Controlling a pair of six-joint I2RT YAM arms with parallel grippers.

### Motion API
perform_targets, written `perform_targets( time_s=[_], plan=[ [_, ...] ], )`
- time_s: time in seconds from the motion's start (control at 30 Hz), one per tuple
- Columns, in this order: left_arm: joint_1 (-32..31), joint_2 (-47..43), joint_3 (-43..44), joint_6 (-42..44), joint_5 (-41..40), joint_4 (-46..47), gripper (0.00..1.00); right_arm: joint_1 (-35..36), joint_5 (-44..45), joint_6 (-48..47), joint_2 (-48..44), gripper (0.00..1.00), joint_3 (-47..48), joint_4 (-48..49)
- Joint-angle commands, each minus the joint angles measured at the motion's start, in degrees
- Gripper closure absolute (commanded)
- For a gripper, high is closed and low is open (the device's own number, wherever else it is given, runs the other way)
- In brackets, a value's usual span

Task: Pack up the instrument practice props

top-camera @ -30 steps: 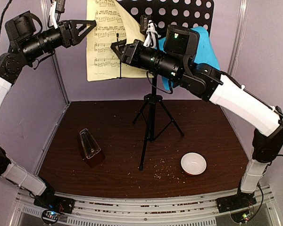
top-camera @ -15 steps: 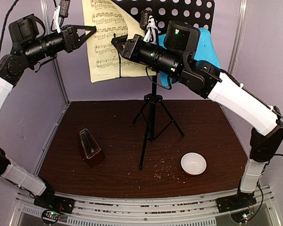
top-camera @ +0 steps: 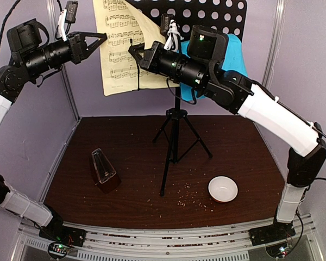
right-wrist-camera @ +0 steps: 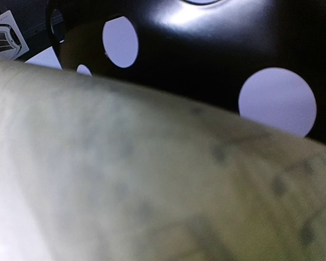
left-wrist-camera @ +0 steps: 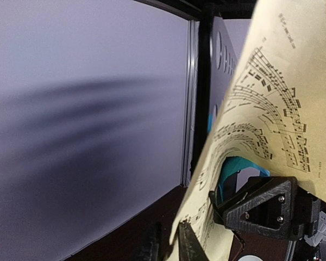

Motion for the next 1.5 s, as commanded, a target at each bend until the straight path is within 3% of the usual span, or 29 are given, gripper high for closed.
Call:
perform_targets(
  time_s=[0.0, 0.07, 0.37, 0.67, 0.87, 1.07, 1.3, 1.47],
  plan=[
    [-0.04, -0.81, -0.30, -0.22, 1.27, 1.45, 0.95, -0.37, -0.39, 0.10, 0.51, 0.95, 1.31, 1.24],
    [-0.06, -1.01, -0.50, -0.41, 1.40, 1.53, 1.00, -0.29, -0.30, -0.24, 0.30, 1.00, 0.81, 1.57],
    [0.80, -2.17, -0.79, -1.37, -5.47, 0.79, 1.00, -0.34, -2.79, -3.47, -1.91, 1.00, -4.91, 7.69],
    [2.11, -2.54, -0.64, -3.13, -6.34, 0.75, 1.00, -0.36, -4.79, -7.52, -4.25, 1.00, -12.99, 16.04],
    [3.26, -5.46, -4.04, -2.24, -16.22, 1.97, 1.00, -0.35, -3.68, -7.19, -4.14, 1.00, -13.15, 16.00],
    [3.45, -13.98, -17.51, 0.45, -32.98, 11.93, 1.00, -0.35, -3.31, -6.96, -4.17, 1.00, -13.14, 15.59],
    [5.06, -14.05, -17.53, 4.04, -39.52, 10.11, 1.00, -0.31, -2.78, -6.72, -4.34, 1.00, -13.53, 15.71],
    [8.97, -12.80, -16.94, 4.32, -37.67, 8.95, 1.00, -0.34, -2.17, -6.48, -4.18, 1.00, -13.55, 15.43]
  ],
)
